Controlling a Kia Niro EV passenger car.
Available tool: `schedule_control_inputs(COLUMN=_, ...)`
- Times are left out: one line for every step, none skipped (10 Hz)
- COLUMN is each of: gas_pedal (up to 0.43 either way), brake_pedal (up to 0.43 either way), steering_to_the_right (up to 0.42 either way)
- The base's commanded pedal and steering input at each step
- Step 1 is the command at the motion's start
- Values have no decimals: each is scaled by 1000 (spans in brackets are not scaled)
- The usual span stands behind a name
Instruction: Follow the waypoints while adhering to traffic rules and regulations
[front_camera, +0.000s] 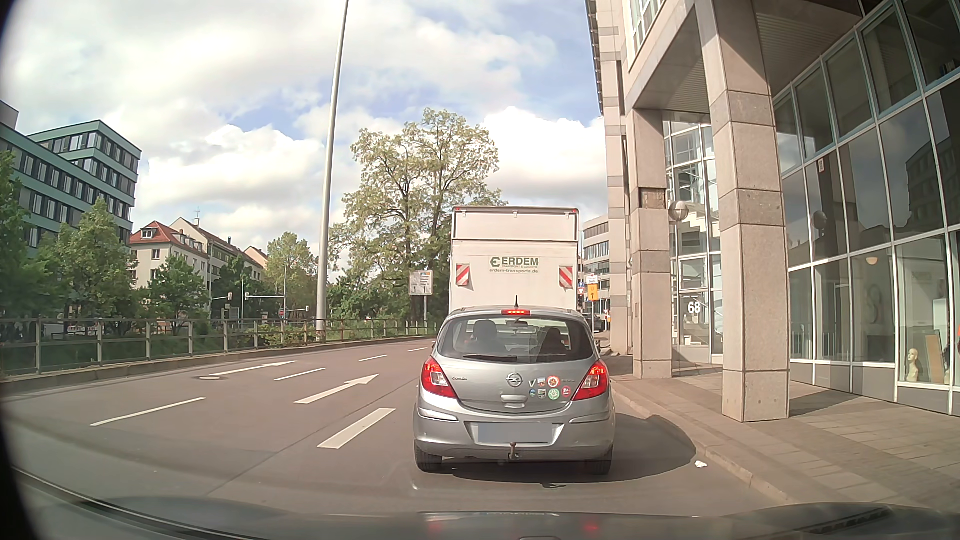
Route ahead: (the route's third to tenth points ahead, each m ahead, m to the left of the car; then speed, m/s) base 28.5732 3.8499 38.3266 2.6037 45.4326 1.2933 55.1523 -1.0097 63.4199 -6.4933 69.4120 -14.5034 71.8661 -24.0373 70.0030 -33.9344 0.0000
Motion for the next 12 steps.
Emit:
schedule_control_inputs(gas_pedal=0, brake_pedal=220, steering_to_the_right=9)
schedule_control_inputs(gas_pedal=0, brake_pedal=213, steering_to_the_right=9)
schedule_control_inputs(gas_pedal=0, brake_pedal=220, steering_to_the_right=9)
schedule_control_inputs(gas_pedal=0, brake_pedal=220, steering_to_the_right=9)
schedule_control_inputs(gas_pedal=0, brake_pedal=213, steering_to_the_right=9)
schedule_control_inputs(gas_pedal=0, brake_pedal=220, steering_to_the_right=9)
schedule_control_inputs(gas_pedal=0, brake_pedal=220, steering_to_the_right=9)
schedule_control_inputs(gas_pedal=0, brake_pedal=220, steering_to_the_right=9)
schedule_control_inputs(gas_pedal=0, brake_pedal=220, steering_to_the_right=9)
schedule_control_inputs(gas_pedal=0, brake_pedal=213, steering_to_the_right=9)
schedule_control_inputs(gas_pedal=0, brake_pedal=220, steering_to_the_right=9)
schedule_control_inputs(gas_pedal=0, brake_pedal=213, steering_to_the_right=9)
